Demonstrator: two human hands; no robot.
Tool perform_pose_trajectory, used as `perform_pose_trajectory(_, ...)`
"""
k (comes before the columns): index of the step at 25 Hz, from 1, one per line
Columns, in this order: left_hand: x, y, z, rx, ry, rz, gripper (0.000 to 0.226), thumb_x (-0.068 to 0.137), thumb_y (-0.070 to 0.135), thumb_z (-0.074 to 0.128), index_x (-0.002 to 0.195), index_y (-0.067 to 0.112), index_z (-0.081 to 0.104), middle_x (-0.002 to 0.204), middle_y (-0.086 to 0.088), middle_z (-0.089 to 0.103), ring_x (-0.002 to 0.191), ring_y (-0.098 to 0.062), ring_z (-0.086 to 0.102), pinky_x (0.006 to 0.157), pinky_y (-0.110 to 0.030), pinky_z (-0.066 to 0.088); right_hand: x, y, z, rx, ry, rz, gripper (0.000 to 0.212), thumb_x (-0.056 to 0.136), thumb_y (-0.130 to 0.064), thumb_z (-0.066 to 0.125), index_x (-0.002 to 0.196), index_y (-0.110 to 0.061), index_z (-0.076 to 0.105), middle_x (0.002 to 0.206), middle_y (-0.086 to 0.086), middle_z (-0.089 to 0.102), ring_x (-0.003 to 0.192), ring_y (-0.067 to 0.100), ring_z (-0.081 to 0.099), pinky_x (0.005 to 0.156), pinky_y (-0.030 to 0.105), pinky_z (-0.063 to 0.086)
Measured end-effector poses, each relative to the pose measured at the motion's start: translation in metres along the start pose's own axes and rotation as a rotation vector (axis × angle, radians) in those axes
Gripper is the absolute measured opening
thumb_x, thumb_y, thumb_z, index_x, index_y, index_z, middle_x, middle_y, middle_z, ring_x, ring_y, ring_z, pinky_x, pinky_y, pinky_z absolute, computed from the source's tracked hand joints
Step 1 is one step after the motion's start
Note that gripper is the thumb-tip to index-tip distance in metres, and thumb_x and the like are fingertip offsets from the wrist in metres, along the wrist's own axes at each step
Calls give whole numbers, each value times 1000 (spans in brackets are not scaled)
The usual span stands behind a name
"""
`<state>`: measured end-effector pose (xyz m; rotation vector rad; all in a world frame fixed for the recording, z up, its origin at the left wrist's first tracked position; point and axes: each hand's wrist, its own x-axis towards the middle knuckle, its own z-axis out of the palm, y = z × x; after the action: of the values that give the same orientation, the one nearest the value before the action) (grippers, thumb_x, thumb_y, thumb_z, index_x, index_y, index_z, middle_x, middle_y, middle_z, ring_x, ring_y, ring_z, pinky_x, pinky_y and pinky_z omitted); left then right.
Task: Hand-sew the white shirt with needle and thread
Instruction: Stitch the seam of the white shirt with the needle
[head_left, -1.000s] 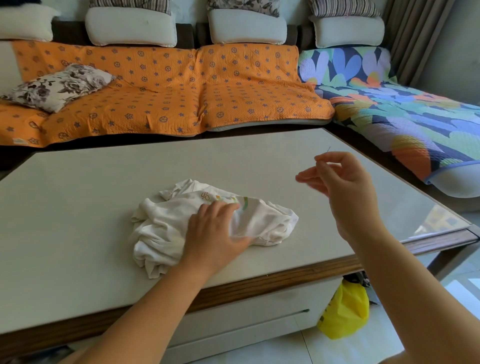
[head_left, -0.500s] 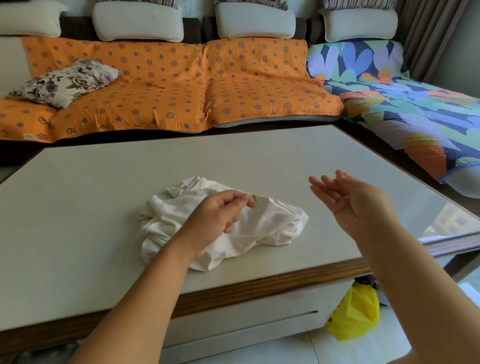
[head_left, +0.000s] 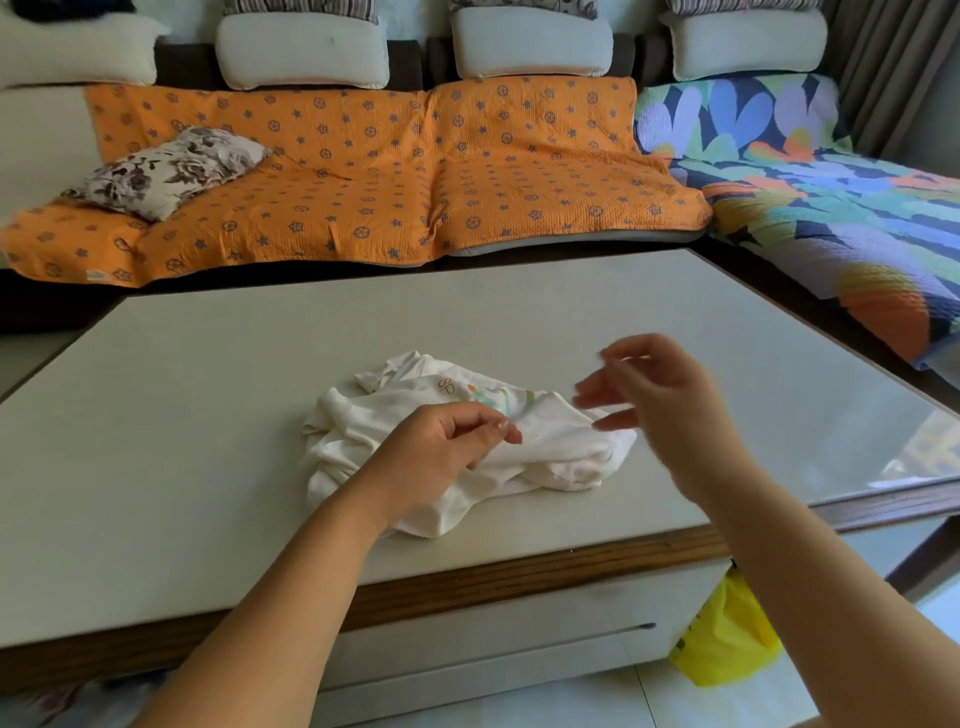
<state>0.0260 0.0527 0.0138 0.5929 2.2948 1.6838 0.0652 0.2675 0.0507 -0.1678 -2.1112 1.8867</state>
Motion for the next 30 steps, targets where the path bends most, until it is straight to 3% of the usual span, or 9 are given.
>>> perform_pose_trajectory(4,0,5,11,80,-42,17,19,96,27,58,92,23,76,68,7,56,62,-3,45,67,-13,41,-14,8,33,-203,-207,-38,12,97,-11,52,92,-19,59,81,0,74,83,22,69,81,39,57)
perform_pose_trajectory(7,0,5,14,65,-28,33,18,97,22,58,94,21,76,74,12,66,63,-1,49,67,-11,42,-17,12,42,-214,-231,-3,11,98,-10,48,94,-16,56,80,2,70,64,16,67,59,30,57)
perform_pose_trajectory(10,1,4,13,52,-23,42,17,97,20,58,94,22,75,79,5,71,67,4,53,70,-10,43,-15,13,42,-274,-281,102,9,96,-11,48,93,-15,55,63,-6,65,44,10,51,45,20,40)
perform_pose_trajectory(13,1,3,11,25,-10,30,16,95,22,61,98,18,76,84,8,73,71,7,56,73,-8,43,-8,11,35,-161,-331,280,8,95,-10,51,91,-13,57,57,-2,57,46,12,37,45,22,27)
perform_pose_trajectory(15,2,-1,9,47,15,-1,14,94,26,62,93,25,76,78,18,69,70,7,56,73,-9,44,-4,6,28,9,-342,332,11,97,-7,49,89,-12,55,55,-2,48,46,10,30,41,19,22)
perform_pose_trajectory(17,5,-6,6,60,21,-36,14,94,30,63,88,30,75,77,14,66,70,2,55,75,-14,46,2,3,21,274,-322,355,16,100,-5,45,87,-11,53,56,-2,42,47,8,25,37,16,18)
perform_pose_trajectory(26,9,-19,5,50,2,-99,16,96,20,61,90,25,75,73,13,69,75,2,64,81,-13,50,29,-1,-17,1013,-105,324,26,99,-6,38,76,-16,44,58,-6,36,43,3,23,32,15,17)
perform_pose_trajectory(28,8,-18,7,52,-15,-92,17,96,20,61,90,26,75,81,9,73,81,0,66,86,-15,50,33,5,-20,843,-52,293,24,100,-5,39,79,-14,47,59,-3,38,44,5,25,35,14,21)
perform_pose_trajectory(30,8,-18,8,48,-15,-88,17,96,21,62,90,29,76,91,10,76,93,-1,67,91,-16,49,32,14,-17,211,-10,248,16,100,-10,44,89,-11,56,63,0,50,48,11,40,43,20,39)
